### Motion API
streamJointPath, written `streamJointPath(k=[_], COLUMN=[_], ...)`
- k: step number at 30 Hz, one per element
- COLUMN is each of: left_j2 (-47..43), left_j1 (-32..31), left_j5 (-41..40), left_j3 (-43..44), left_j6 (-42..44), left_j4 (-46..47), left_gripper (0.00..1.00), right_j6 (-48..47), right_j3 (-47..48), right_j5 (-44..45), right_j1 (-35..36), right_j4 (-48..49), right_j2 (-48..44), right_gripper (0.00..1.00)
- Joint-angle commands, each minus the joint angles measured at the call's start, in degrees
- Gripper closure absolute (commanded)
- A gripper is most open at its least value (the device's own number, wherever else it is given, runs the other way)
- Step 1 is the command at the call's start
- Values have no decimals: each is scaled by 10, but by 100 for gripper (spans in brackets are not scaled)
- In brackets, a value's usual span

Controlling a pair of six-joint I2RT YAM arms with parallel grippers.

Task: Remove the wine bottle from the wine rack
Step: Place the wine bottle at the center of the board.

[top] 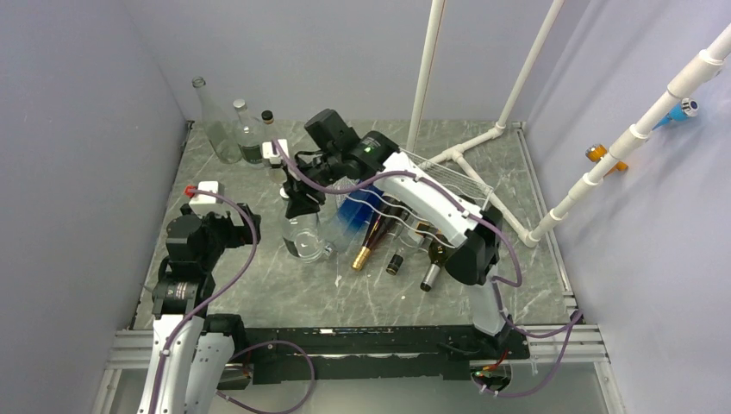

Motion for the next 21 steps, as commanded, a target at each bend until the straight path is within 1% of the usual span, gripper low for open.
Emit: streamJointPath(k=[1, 3, 9, 14, 21], left_j2=[-7, -7, -9, -11, -16], left_j1=[3, 3, 3, 3, 3], left_j5=[-96, -131, -205, -240, -261], left_j3=[10, 10, 9, 11, 16], left_j6=[-8, -19, -47, -57, -60], left_j4=[-7, -9, -11, -13, -20], left_gripper=[0, 1, 1, 1, 0], right_j6=[6, 7, 7, 9, 9], right_j3=[60, 64, 61, 58, 49], right_j5=[-13, -9, 1, 4, 8], right_j1=[21, 29, 47, 59, 70], right_j4=[56, 56, 59, 61, 63], right_j2=[-5, 3, 23, 36, 49], right_gripper=[100, 100, 100, 100, 100])
